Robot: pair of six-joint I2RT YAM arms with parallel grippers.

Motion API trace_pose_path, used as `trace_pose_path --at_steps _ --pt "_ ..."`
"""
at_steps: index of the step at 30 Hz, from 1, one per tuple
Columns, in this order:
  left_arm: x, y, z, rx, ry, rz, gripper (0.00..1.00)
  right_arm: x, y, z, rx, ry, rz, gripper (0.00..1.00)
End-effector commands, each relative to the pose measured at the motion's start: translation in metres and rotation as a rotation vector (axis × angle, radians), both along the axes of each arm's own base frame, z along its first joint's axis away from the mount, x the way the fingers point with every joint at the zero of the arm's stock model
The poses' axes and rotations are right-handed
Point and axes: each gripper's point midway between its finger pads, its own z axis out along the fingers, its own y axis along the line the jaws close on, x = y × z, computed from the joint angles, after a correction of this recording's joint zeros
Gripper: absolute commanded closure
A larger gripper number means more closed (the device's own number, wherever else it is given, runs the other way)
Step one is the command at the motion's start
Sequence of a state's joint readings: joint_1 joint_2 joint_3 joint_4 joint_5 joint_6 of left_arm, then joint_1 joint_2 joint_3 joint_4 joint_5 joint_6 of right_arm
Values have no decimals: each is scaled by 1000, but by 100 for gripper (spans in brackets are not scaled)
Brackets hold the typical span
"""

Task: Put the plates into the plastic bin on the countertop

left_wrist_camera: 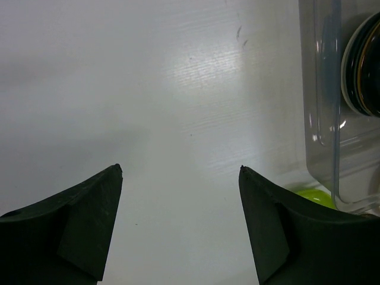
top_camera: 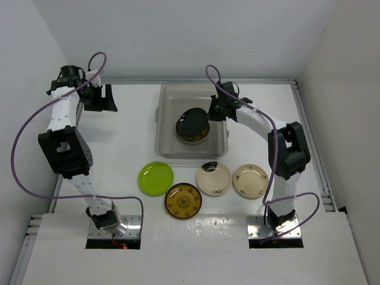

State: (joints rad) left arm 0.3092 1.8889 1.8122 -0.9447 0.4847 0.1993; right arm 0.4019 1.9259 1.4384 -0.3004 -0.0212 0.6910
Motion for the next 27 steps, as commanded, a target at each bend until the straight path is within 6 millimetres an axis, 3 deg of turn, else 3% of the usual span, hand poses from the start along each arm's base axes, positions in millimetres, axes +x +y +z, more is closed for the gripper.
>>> trace_pose_path --at_steps 1,3,4,5,7,8,9,11,12,13,14,15,16,17,18,19,20,21,27 --pt "-6 3 14 26 -43 -14 19 8 28 21 76 -29 122 94" --pt "-6 -1 16 2 -46 -19 19 1 26 9 44 16 144 75" --pt "-6 -1 16 2 -46 -19 19 7 26 12 26 5 164 42" --pt "-5 -1 12 -1 -38 -19 19 7 26 13 16 7 173 28" --pt "-4 -2 16 -6 -49 -24 19 -3 16 22 -34 42 197 15" --pt "-4 -2 16 -6 -49 -24 19 -5 2 34 -91 36 163 8" --pt "-3 -2 12 -9 -40 -24 19 -13 -8 54 -97 10 151 6" --pt "-3 -2 12 -9 -40 -24 19 -13 -42 72 -82 -21 24 3" --pt "-3 -2 12 -9 -40 -24 19 -49 -81 67 -83 6 -58 3" --pt "-3 -2 12 -9 -40 -24 19 -55 -111 65 -25 34 -202 5" --pt "-3 -2 12 -9 -40 -24 19 -81 -149 32 -29 129 -311 17" --pt "-5 -2 8 -7 -33 -30 19 -116 -173 28 -39 131 -392 26" --pt "-5 -2 8 -7 -33 -31 19 -151 -188 -7 -28 241 -497 33" --pt "-2 -1 9 -3 -43 -31 19 -168 -225 -7 -3 242 -642 39" --pt "0 -4 8 -4 -42 -40 19 -195 -235 -25 15 275 -715 39" --pt "0 -4 8 -4 -42 -40 19 -223 -231 -51 16 342 -740 32" --pt "4 -3 8 -2 -46 -40 19 -232 -242 -50 40 316 -813 24" --pt "7 -7 12 1 -56 -49 19 -259 -238 -73 44 360 -841 15" --pt "24 -5 21 -12 -86 -54 19 -289 -229 -101 133 390 -926 16"
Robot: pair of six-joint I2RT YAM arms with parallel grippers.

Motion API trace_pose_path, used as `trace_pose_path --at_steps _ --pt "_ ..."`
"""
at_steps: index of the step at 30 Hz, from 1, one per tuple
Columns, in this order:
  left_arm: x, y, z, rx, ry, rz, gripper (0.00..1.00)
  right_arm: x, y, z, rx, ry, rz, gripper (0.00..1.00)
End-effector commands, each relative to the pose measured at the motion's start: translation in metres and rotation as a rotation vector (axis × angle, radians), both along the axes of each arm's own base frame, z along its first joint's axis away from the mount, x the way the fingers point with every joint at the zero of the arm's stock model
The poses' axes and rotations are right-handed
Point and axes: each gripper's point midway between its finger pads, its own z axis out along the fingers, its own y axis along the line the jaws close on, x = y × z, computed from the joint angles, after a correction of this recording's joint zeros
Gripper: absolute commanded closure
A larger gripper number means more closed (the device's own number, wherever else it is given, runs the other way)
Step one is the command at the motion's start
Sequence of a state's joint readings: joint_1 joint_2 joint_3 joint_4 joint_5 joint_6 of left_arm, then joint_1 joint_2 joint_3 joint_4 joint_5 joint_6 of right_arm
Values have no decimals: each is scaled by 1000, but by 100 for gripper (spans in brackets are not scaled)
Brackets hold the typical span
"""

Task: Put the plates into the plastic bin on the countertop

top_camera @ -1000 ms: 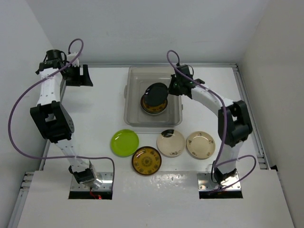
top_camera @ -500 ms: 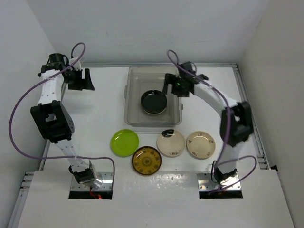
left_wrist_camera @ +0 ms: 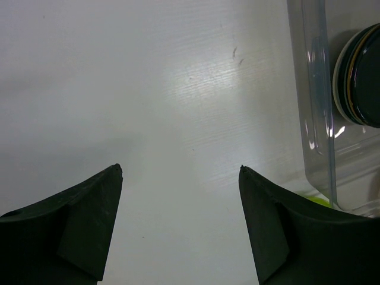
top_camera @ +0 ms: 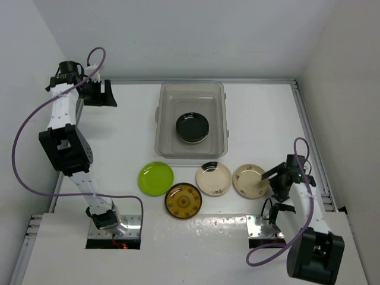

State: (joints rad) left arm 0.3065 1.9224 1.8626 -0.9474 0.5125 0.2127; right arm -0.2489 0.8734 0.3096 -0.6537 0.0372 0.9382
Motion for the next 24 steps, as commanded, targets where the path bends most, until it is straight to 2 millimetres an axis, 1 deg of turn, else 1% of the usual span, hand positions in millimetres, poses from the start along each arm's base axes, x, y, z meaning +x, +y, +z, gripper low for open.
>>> trace_pose_path --at_steps 1,2,3,5,6,7,8,9,10,11,12,13,14,15,16,17,18,19,20,21,22,23,24 --pt "15 -2 23 7 -75 -35 19 10 10 -2 69 -76 -49 23" --pt "15 -2 19 5 -67 -35 19 11 12 -7 73 -87 -45 26" --pt "15 -2 19 4 -67 -35 19 10 12 -10 76 -80 -51 34" --pt "15 -2 19 4 -67 -35 19 -3 10 -26 59 -16 -55 43" --pt "15 -2 19 4 -67 -35 19 3 8 -25 53 -40 -50 59" --pt "14 -2 24 8 -78 -35 19 4 2 -26 23 -28 -60 70" --pt "13 -4 22 -2 -72 -40 19 4 -1 -26 11 -17 -58 82" --pt "10 -5 23 -2 -72 -40 19 -1 -6 -25 -17 11 -73 92" --pt "10 -4 22 12 -73 -42 19 12 -20 -11 -84 -25 -92 100" --pt "6 -5 19 9 -63 -42 19 12 -35 -4 -159 -23 -121 100" --pt "4 -3 15 15 -51 -36 19 11 -42 2 -198 -14 -130 100" --pt "5 -3 13 16 -54 -35 19 32 -60 31 -286 -105 -157 100" --pt "3 -1 8 22 -38 -29 19 41 -71 45 -345 -144 -174 100" --pt "4 -1 4 19 -29 -29 19 64 -78 72 -381 -244 -173 100" --pt "2 -2 1 10 -17 -21 19 80 -88 104 -451 -320 -172 100" --pt "1 -2 -3 8 -2 -8 19 106 -86 136 -493 -407 -140 100" --pt "1 -2 -3 8 -2 -8 19 118 -80 155 -493 -465 -126 100" --pt "1 -2 -3 8 -2 -8 19 136 -82 186 -541 -521 -102 100" --pt "-1 -2 -6 5 7 -8 19 155 -76 211 -546 -567 -72 100" --pt "-1 -2 -6 5 7 -8 19 173 -39 223 -519 -623 48 100" --pt "-1 -2 -6 5 7 -8 19 200 -22 262 -526 -726 128 100" --pt "-3 -3 -9 3 16 -8 19 216 9 254 -500 -721 238 100" --pt "-5 -2 -14 6 31 -4 20 227 35 258 -456 -756 331 100"
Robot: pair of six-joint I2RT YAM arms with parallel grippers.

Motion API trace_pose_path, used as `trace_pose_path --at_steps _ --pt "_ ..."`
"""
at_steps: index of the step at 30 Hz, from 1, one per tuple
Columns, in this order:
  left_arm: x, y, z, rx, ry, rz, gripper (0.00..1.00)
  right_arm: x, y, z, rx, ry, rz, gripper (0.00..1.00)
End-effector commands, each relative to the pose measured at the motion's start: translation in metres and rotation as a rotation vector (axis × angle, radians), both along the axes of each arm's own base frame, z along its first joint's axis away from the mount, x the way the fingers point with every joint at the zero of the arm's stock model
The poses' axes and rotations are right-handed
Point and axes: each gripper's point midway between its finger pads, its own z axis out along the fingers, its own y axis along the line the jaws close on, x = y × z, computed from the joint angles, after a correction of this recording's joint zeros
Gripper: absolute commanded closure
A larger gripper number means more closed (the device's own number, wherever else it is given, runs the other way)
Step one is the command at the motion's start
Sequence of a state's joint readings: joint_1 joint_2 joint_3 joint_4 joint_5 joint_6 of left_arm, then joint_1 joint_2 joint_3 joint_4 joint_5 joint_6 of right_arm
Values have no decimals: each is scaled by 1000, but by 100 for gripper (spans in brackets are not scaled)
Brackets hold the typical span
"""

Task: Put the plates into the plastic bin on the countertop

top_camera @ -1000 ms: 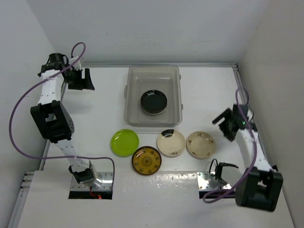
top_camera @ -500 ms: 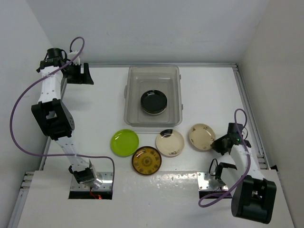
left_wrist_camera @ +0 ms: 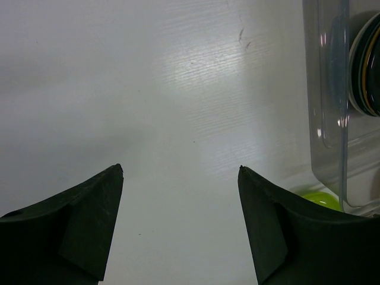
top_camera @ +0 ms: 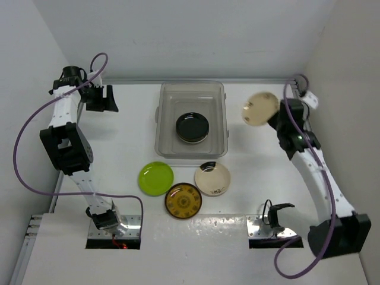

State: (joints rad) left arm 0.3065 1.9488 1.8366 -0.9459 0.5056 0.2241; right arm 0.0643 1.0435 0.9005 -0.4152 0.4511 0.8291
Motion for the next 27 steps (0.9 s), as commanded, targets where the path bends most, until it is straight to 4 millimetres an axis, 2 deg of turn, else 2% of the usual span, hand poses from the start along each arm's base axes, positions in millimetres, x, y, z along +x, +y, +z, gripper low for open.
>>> trace_pose_path --at_steps 1,2,4,5,6,7,11,12,13,14,15,16,17,18,19,20,21,23,24,26,27 --pt "-4 -3 3 6 -7 1 20 57 91 61 -64 -174 340 100" --pt "-7 -4 4 6 -6 1 20 75 121 42 -27 -118 436 100" --pt "-17 -7 -8 -5 32 1 20 86 161 32 15 -107 518 100" --pt "-21 -8 -14 -11 51 1 20 93 171 31 28 -119 539 100" --pt "-29 -16 -21 -26 73 -12 20 97 191 22 63 -97 606 100" --pt "-34 -17 -21 -23 75 -19 22 101 211 -4 105 -29 646 100" --pt "-53 -22 -37 -30 123 -36 22 104 238 -40 172 62 736 100" --pt "-57 -24 -39 -33 122 -51 22 108 247 -55 191 105 762 100" --pt "-64 -32 -49 -42 154 -63 22 107 254 -59 215 118 793 100" --pt "-68 -39 -49 -55 159 -79 22 108 257 -63 222 134 811 100" --pt "-76 -45 -58 -81 182 -99 22 108 266 -80 241 177 850 100" --pt "-83 -58 -60 -89 194 -140 22 111 268 -81 242 182 857 98" --pt "-88 -66 -65 -101 208 -165 22 108 270 -95 239 223 872 94" --pt "-100 -75 -71 -106 230 -206 22 106 274 -103 245 253 904 74" --pt "-106 -87 -71 -109 229 -251 22 109 276 -98 245 250 919 61" --pt "-115 -94 -77 -100 238 -295 20 107 277 -103 240 286 939 37" --pt "-115 -99 -78 -91 231 -326 20 106 276 -99 213 301 960 29" --pt "-131 -111 -93 -63 274 -394 20 96 271 -99 162 341 977 21" --pt "-142 -118 -102 -42 291 -453 19 93 265 -82 130 309 971 16" --pt "-154 -123 -110 -20 299 -520 19 91 257 -68 104 274 963 15" --pt "-155 -124 -117 0 285 -552 19 84 249 -72 103 284 947 15"
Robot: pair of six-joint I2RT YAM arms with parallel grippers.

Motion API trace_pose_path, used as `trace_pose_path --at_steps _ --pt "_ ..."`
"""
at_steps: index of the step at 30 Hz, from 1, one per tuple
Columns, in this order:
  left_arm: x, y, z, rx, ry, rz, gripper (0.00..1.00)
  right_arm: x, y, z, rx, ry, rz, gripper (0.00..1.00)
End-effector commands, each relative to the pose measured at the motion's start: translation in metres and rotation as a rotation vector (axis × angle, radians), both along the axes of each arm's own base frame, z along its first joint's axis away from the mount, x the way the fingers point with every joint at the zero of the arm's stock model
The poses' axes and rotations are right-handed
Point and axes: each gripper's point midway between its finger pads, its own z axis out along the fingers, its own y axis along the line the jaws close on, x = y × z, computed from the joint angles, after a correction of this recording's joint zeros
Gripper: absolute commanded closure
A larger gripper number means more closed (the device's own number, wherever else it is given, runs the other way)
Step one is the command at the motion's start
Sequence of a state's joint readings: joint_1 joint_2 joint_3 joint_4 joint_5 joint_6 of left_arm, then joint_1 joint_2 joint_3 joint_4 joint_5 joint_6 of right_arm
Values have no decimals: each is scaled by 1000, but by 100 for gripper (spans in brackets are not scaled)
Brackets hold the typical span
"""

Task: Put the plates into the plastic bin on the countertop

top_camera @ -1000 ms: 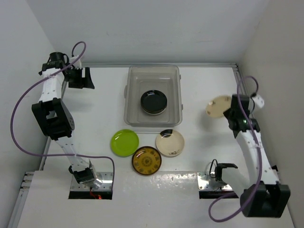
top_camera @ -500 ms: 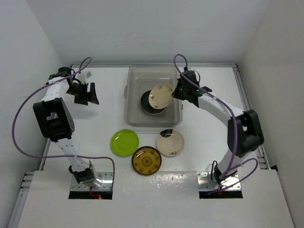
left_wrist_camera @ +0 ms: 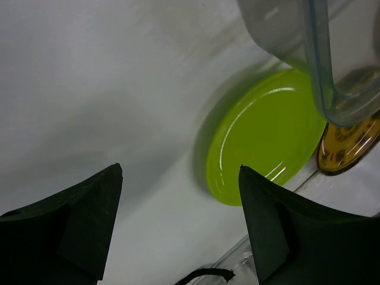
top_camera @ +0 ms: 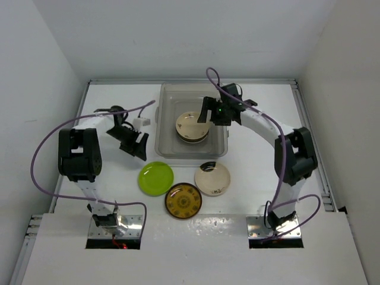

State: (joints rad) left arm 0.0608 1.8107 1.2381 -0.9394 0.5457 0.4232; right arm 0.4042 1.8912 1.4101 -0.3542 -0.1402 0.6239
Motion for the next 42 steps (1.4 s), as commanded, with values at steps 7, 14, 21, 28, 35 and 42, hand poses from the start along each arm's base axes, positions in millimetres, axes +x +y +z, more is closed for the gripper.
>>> trace_pose_path --at_steps 7,14,21,28,35,42 --pt "-49 -21 -44 34 -17 -303 25 -67 -72 64 -25 -216 -129 16" --pt "-70 -21 -71 111 38 -364 64 -90 -119 86 -44 -330 -304 17" --pt "-71 -18 -68 133 73 -349 100 -104 -151 100 -94 -395 -413 17" --pt "-14 51 -22 206 -40 -162 100 -105 -164 97 -117 -393 -436 18" --pt "60 95 79 191 -303 -72 100 -102 -150 69 -60 -273 -346 18" --pt "107 86 165 116 -525 -44 100 -113 -137 30 -16 -159 -297 19"
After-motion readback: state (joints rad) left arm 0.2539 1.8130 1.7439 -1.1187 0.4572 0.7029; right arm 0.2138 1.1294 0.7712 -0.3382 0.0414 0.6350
